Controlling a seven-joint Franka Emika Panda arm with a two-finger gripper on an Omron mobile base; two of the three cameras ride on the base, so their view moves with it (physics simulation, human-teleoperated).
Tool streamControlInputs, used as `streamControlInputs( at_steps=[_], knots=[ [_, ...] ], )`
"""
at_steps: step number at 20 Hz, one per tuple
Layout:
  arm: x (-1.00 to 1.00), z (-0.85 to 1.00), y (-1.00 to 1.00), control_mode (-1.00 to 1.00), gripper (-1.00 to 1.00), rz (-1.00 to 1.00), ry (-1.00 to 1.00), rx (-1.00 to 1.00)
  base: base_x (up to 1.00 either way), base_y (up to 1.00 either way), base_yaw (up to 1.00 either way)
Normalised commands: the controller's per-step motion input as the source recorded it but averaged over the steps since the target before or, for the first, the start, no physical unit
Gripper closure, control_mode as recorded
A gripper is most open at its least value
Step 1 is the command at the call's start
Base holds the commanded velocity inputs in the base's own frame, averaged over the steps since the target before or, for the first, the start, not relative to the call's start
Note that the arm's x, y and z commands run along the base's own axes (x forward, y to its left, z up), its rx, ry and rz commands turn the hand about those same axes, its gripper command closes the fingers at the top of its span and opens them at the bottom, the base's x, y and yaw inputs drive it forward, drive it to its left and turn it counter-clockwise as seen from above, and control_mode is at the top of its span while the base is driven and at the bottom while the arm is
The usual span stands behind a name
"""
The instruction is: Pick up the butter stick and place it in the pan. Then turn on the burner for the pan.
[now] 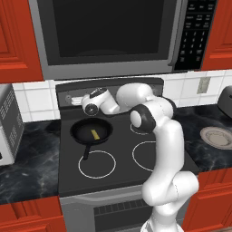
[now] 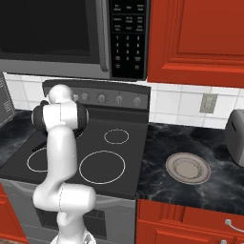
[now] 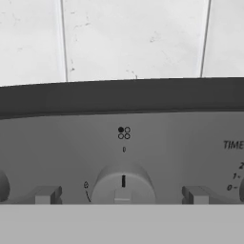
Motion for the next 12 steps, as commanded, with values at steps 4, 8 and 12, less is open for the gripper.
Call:
streamControlInputs(
  at_steps=[4,8,12],
  knots=[
    [0.06,-0.05,0.00,-1.00,-1.00,0.00,0.00,0.00,0.00,0.00,0.00],
    [0.09,-0.08,0.00,-1.00,-1.00,0.00,0.00,0.00,0.00,0.00,0.00],
    [0.13,-0.07,0.00,-1.00,-1.00,0.00,0.00,0.00,0.00,0.00,0.00]
  ],
)
